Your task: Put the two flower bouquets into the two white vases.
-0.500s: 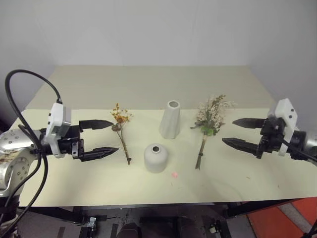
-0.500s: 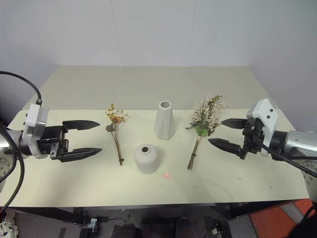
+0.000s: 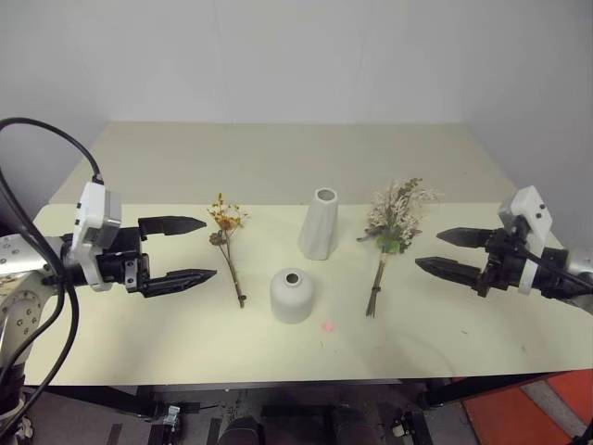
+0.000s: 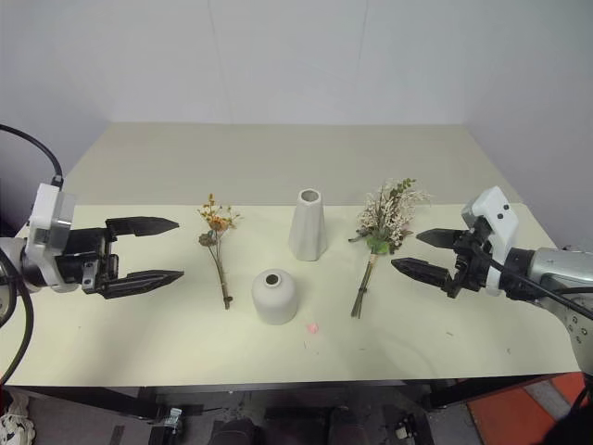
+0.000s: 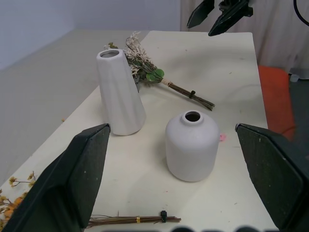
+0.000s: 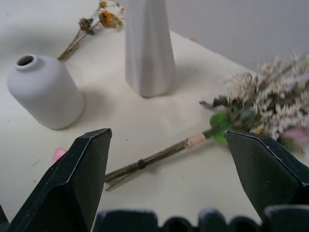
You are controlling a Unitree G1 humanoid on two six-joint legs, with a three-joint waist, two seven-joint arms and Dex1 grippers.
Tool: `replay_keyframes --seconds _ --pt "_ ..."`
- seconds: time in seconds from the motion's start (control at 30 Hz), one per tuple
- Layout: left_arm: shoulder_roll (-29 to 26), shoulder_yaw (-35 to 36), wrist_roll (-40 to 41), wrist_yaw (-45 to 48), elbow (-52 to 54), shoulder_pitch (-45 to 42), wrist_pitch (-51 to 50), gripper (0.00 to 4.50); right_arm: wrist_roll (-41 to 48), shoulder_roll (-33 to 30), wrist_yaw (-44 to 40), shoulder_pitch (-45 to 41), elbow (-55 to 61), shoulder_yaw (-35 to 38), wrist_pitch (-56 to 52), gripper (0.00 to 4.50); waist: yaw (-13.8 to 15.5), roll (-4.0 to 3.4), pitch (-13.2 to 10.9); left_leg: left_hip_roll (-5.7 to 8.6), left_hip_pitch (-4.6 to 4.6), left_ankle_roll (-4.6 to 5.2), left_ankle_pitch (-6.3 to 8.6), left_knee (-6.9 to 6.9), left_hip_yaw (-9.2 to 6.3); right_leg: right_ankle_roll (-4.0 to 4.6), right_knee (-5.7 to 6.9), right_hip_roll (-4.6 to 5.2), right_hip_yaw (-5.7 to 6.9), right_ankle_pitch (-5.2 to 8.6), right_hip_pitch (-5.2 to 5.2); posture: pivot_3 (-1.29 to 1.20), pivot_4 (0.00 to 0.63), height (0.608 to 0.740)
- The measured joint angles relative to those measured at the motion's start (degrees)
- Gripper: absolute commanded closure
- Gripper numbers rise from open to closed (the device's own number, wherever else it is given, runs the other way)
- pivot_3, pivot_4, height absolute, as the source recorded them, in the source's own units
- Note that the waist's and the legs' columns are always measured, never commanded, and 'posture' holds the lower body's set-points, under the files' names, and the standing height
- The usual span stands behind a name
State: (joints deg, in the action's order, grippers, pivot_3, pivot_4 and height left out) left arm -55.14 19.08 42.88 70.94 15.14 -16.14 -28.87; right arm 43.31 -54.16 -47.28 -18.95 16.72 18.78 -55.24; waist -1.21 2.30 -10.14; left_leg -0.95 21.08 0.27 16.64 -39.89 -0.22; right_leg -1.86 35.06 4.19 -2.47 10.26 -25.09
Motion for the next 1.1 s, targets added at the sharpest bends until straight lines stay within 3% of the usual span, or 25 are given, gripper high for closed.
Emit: replay_keyframes --seconds 0.13,0.33,0.6,0.83,0.93,1.1 --pt "0.10 -1.06 0.04 0.46 -0.11 -2.01 0.11 0.00 4.74 7.87 10.19 -7.84 -4.44 0.06 -12.97 0.05 -0.09 0.00 0.01 0.00 -0.01 0.00 0.00 0.04 -0.04 0.01 0.00 -0.05 -0.01 0.00 0.00 0.00 0.150 0.740" --pt "0.85 -3.19 -0.02 2.48 -2.22 -5.41 0.61 0.00 2.51 16.19 21.26 -11.83 -11.50 -2.73 -21.87 0.05 0.27 -0.01 0.00 0.08 0.13 0.00 0.00 0.04 -0.03 0.01 -0.02 0.05 0.01 -0.01 -0.10 0.00 0.150 0.740" --pt "1.64 -4.87 -0.69 3.82 -3.55 -7.35 1.83 0.00 -4.30 21.37 27.65 -17.33 -21.08 -6.47 -23.51 0.05 -0.09 -0.01 0.00 0.06 0.09 0.00 0.00 0.04 -0.03 -0.01 0.00 0.02 0.00 -0.02 -0.08 0.00 0.150 0.740" --pt "2.26 -5.39 -1.23 3.93 -3.72 -7.34 2.50 0.00 -9.00 26.03 27.93 -24.28 -30.75 -8.78 -20.68 0.05 -1.47 -0.02 0.01 0.06 0.04 0.00 0.00 0.04 -0.04 -0.01 0.02 0.03 -0.01 -0.03 -0.04 0.00 0.150 0.740" --pt "2.31 -5.46 -1.26 3.96 -3.82 -7.36 2.50 0.00 -12.17 28.25 27.46 -28.51 -36.13 -11.60 -18.11 0.63 -2.30 0.01 0.04 0.04 0.01 0.00 0.00 0.04 -0.04 0.00 0.04 0.01 -0.01 -0.03 -0.03 0.00 0.150 0.740" --pt "2.36 -5.54 -1.27 3.85 -3.81 -7.46 2.49 0.00 -17.98 30.21 28.28 -33.29 -43.77 -15.07 -14.97 2.43 -2.94 0.14 0.17 0.02 -0.03 0.00 0.00 0.05 -0.05 0.01 0.06 -0.01 -0.02 -0.04 -0.02 0.00 0.150 0.740"
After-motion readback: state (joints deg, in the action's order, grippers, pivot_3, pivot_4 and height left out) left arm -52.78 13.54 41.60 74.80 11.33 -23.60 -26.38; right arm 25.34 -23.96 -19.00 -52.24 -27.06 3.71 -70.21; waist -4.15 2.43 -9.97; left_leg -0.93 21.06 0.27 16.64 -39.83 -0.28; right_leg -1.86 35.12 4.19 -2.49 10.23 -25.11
